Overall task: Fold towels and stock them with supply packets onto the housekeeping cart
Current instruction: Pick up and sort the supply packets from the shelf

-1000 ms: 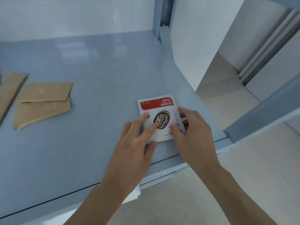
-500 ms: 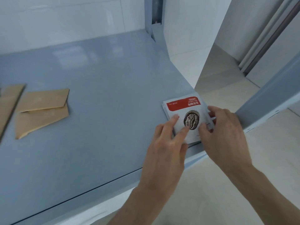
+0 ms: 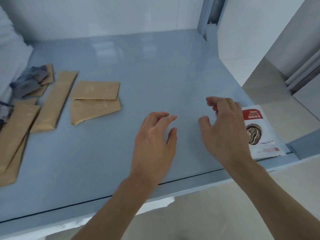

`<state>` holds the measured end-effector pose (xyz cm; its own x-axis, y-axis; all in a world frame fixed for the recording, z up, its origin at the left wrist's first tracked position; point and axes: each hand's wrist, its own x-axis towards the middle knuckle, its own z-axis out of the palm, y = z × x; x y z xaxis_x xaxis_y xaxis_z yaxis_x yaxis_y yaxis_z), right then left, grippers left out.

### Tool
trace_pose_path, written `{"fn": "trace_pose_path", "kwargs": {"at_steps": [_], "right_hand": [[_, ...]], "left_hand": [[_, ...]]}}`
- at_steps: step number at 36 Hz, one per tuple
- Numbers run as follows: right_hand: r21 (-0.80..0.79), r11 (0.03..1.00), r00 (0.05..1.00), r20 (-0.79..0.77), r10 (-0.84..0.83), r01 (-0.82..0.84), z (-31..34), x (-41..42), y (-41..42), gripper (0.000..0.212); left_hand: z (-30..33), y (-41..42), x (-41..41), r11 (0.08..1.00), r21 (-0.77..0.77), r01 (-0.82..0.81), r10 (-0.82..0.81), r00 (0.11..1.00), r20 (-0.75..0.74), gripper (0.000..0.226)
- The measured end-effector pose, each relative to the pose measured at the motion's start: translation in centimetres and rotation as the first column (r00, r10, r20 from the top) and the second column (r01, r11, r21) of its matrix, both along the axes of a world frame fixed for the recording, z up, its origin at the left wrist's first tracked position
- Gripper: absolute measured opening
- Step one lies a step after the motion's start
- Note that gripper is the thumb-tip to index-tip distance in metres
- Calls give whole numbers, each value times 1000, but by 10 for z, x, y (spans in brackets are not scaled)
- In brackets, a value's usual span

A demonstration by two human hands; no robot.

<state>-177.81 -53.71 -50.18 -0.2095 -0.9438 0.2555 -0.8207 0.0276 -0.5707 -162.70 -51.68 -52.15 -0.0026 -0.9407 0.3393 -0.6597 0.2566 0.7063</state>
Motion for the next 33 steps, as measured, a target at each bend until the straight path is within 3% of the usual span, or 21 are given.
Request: {"fn": "trace_pose_path", "kwargs": {"at_steps": [4, 12, 20, 24, 29, 33], "right_hand": [[15, 995, 995, 9, 98, -98, -5, 45, -7, 46], [-7, 947, 947, 24, 320, -320, -13, 128, -16, 47], [55, 858, 857, -55, 513, -510, -19, 182, -39, 78], [158, 866, 865, -101, 491, -473, -29, 191, -45, 78], [-18, 912, 900, -168, 402, -410, -39, 186, -29, 57], [-171, 921, 937, -70, 342, -349, -39, 181, -26, 41]], "left_hand": [[-1, -2, 38, 997, -17, -78, 78, 997, 14, 26], [-3, 1, 124, 968, -114, -223, 243, 944, 222, 29], [-20, 7, 170, 960, 0, -281, 275, 937, 217, 36], [-21, 9, 169, 964, -30, -264, 264, 939, 219, 31], [-18, 8, 171, 936, -8, -353, 353, 935, 25, 17], [-19, 6, 172, 947, 42, -319, 317, 947, 46, 32]]}}
